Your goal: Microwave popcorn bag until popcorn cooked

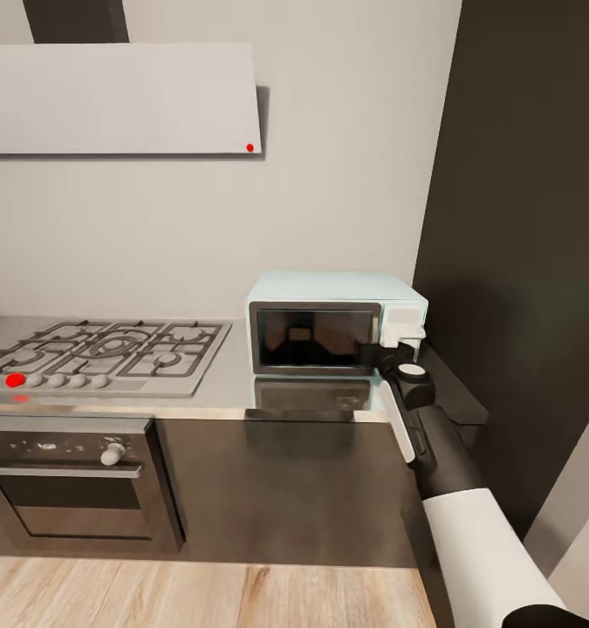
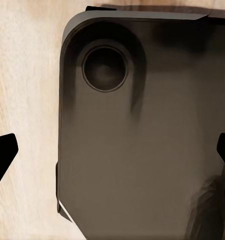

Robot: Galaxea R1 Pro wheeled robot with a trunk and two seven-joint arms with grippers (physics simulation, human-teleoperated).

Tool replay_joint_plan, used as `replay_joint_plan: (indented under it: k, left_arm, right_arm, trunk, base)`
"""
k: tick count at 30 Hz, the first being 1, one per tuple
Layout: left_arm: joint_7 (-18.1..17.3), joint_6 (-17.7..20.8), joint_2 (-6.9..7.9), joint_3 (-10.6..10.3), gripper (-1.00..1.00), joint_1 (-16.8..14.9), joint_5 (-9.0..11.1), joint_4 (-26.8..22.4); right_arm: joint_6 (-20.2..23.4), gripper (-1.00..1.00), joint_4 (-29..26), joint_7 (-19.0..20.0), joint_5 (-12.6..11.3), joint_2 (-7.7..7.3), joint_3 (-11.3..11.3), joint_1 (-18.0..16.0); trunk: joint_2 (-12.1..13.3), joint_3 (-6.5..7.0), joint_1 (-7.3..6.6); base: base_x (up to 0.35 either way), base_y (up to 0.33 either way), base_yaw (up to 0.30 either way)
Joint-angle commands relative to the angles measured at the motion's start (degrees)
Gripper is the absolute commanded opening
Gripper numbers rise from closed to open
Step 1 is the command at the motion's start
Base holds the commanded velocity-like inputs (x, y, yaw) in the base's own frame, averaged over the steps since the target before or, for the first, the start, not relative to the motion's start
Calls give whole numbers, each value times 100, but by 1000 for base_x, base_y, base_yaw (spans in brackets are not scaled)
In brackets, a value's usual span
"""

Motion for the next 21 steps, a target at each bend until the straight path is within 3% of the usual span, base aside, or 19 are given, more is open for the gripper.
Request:
replay_joint_plan:
  k: [1, 12, 17, 21]
  left_arm:
    - [-2, -13, -2, 0, 100, -1, 52, -1]
    - [7, -13, -9, 0, 100, -1, 52, -1]
    - [7, -13, -9, 0, 100, -1, 52, -1]
    - [7, -13, -9, 0, 100, -1, 52, -1]
  right_arm:
    - [11, 100, -5, 31, 20, -27, 8, -4]
    - [-37, 100, 178, 21, 57, -76, -6, -4]
    - [-44, 100, 206, 22, 57, -299, -171, -4]
    - [-34, 100, 207, 24, 54, -339, -196, -4]
  trunk:
    - [-3, -6, 0]
    - [-3, -6, 0]
    - [-3, -6, 0]
    - [-3, -6, 0]
  base:
    - [0, 0, 0]
    - [0, 0, 0]
    - [0, 0, 0]
    - [0, 0, 0]
